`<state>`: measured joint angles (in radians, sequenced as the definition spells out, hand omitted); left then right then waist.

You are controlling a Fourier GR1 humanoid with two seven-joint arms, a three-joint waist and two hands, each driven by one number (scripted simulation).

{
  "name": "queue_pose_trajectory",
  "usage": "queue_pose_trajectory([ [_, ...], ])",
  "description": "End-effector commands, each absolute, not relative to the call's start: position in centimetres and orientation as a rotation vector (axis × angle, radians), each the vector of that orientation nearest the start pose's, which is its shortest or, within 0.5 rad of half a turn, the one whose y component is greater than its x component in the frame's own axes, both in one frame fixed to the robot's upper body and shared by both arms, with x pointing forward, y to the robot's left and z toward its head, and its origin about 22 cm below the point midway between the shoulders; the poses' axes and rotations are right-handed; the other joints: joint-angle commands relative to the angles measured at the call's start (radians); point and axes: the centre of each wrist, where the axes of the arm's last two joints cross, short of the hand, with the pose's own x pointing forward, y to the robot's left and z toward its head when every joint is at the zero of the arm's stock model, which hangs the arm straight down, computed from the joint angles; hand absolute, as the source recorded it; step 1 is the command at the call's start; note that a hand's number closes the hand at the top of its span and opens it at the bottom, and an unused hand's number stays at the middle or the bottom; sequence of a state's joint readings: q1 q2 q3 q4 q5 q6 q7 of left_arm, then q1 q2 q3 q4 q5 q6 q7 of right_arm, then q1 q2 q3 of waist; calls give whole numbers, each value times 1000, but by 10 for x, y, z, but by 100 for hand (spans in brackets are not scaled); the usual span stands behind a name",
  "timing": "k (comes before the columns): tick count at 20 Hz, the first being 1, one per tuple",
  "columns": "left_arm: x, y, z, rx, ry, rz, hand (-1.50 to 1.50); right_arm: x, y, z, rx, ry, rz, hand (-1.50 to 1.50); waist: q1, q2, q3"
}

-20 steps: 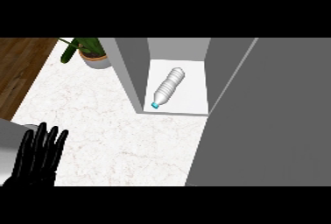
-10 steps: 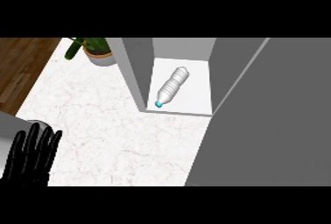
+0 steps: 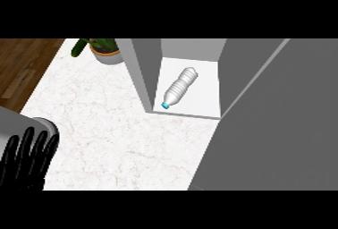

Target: Pick up the bottled water, place it into the cabinet and close the cabinet

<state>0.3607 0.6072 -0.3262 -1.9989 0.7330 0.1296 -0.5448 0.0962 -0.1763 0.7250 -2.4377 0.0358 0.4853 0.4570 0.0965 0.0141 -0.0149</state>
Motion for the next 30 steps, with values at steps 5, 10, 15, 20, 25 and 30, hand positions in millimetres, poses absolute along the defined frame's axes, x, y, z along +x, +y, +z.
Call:
queue_pose_trajectory([
  [5, 147, 274, 58, -402, -1927, 107, -150, 128, -94, 136, 938, -1481, 971, 150, 65, 37, 1],
  [10, 147, 277, 56, -439, -1917, 77, -150, 135, -93, 123, 1094, -1329, 890, 150, 83, 43, -1],
  [15, 148, 282, 58, -389, -1931, 107, -150, 149, -118, 127, 995, -1451, 629, 150, 27, 29, 5],
  [20, 142, 289, 56, -364, -1922, 116, -150, 154, -140, 124, 858, -1525, 433, 150, 10, 22, 5],
  [25, 141, 288, 58, -391, -1923, 114, -150, 171, -148, 118, 783, -1539, 314, 150, 25, 26, 6],
  [30, 145, 290, 62, -412, -1920, 84, -150, 214, -139, 119, 705, -1559, 227, 150, 52, 24, 8],
])
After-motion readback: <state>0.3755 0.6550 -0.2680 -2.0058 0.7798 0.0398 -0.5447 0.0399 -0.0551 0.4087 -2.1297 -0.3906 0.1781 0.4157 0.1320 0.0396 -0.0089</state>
